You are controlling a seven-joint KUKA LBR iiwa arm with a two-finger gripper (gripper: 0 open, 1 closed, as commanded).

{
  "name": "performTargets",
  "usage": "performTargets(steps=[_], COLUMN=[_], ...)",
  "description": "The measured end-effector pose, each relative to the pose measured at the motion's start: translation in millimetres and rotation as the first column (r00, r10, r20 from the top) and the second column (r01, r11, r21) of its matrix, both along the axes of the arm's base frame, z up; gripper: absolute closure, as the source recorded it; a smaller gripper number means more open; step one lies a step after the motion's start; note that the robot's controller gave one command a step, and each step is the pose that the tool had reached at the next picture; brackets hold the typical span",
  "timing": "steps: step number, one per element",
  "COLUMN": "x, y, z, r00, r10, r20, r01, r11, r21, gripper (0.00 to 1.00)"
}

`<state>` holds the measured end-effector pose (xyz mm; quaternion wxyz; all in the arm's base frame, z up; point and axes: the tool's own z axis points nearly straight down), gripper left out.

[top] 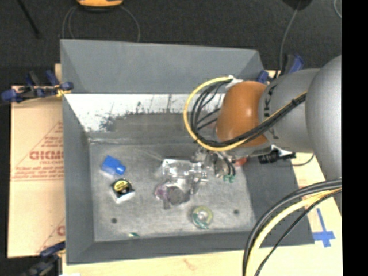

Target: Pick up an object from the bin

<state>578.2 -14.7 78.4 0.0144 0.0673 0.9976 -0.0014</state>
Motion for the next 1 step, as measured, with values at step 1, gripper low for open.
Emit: performTargets(steps=[1], x=[-27.2], y=[-2.8], z=[156.9], r00=[0.994], r10=[-0.110], r20=[-0.021], r01=[0.110], r11=[0.994], r21=[0.005], gripper=[1.00])
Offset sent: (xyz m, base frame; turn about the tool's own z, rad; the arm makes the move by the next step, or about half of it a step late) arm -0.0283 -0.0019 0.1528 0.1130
